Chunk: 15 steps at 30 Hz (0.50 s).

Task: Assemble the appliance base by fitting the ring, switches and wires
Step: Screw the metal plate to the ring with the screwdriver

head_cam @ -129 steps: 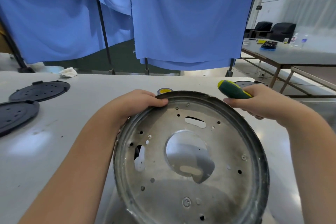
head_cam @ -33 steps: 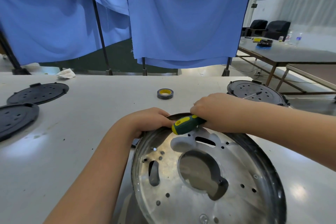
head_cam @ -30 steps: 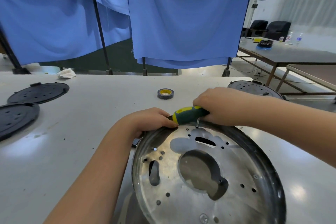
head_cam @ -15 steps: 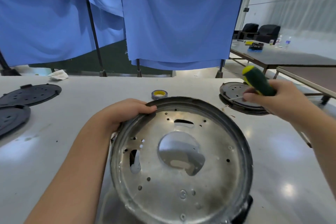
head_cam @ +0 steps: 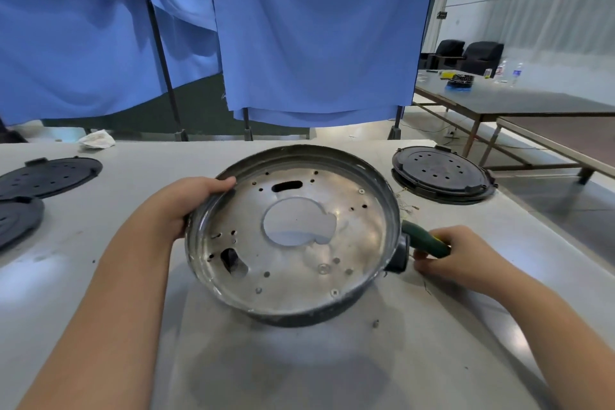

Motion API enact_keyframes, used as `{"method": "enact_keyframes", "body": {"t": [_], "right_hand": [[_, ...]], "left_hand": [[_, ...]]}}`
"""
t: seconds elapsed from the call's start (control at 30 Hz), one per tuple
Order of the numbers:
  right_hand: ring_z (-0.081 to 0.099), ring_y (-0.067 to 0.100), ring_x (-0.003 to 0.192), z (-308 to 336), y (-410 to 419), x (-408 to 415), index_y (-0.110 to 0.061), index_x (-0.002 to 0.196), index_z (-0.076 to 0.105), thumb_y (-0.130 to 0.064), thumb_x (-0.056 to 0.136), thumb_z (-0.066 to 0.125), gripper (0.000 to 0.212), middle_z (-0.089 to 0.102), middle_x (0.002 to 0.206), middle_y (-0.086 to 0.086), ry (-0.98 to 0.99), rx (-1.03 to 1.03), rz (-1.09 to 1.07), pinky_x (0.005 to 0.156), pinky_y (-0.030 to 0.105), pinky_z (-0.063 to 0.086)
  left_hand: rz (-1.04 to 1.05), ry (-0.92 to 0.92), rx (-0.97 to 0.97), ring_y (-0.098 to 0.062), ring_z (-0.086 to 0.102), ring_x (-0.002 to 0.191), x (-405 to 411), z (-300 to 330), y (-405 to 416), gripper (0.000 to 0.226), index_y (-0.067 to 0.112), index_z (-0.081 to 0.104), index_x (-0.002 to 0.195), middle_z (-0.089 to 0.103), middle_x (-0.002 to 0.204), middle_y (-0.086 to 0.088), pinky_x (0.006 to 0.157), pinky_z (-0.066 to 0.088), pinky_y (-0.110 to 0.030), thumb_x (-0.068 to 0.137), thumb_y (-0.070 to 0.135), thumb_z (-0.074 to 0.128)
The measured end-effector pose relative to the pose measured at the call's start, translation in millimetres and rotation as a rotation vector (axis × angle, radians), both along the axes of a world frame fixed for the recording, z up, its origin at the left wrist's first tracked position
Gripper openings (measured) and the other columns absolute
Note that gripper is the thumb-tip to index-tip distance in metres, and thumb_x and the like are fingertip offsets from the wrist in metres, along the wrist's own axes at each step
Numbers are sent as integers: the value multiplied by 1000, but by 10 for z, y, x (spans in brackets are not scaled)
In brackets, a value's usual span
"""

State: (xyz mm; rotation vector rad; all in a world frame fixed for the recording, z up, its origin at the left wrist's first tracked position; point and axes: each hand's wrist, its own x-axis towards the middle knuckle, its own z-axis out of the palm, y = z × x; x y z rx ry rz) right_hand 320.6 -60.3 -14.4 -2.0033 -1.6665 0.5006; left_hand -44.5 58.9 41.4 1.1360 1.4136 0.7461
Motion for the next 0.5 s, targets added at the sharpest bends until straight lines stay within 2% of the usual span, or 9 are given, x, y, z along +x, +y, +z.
{"method": "enact_keyframes", "body": {"t": [0.07, 0.13, 0.2, 0.3, 0.4, 0.5], "right_hand": [[59, 6, 64, -26, -9, 5, -23, 70, 70, -16, 74, 76, 11, 68, 69, -4, -1, -7, 4, 59, 16, 43], [61, 7, 68, -42, -12, 17, -25, 72, 71, -19, 75, 77, 9, 70, 72, -5, -10, -10, 12, 61, 15, 44], [62, 10, 72, -48, -16, 29, -27, 75, 71, -25, 75, 78, 7, 70, 74, -5, -19, -22, 22, 64, 21, 45], [61, 12, 67, -53, -40, 25, -25, 78, 68, -44, 73, 77, 21, 66, 69, -2, -38, -34, 34, 65, 29, 48], [57, 5, 63, -69, -51, -6, -28, 78, 65, -58, 76, 68, 30, 63, 69, -6, -66, 3, 45, 60, 25, 45], [55, 4, 78, -71, -39, -67, -34, 88, 59, -59, 83, 57, 26, 58, 85, -15, -157, -4, 85, 71, 27, 46]], "left_hand": [[40, -37, -4, -26, 68, 54, -5, -29, 38, 31, 3, 68, 91, 72, 70, -14, 54, 57, -34, 88, 34, 65], [83, -54, 9, -26, 66, 56, -2, -60, 75, 30, 4, 67, 90, 71, 66, -12, 60, 57, -35, 89, 34, 65], [114, -80, 18, -26, 65, 60, -5, -82, 91, 29, 6, 67, 90, 70, 65, -10, 67, 55, -37, 89, 35, 65], [129, -113, 16, -25, 67, 62, -33, -98, 96, 29, 7, 67, 91, 71, 66, -9, 65, 53, -37, 90, 35, 62], [130, -161, 7, -23, 69, 55, -54, -98, 89, 28, 7, 67, 88, 72, 65, -8, 55, 54, -33, 92, 34, 61], [142, -211, 12, -20, 69, 52, -38, -87, 81, 25, 8, 67, 86, 72, 64, -6, 54, 53, -33, 92, 32, 61]]}}
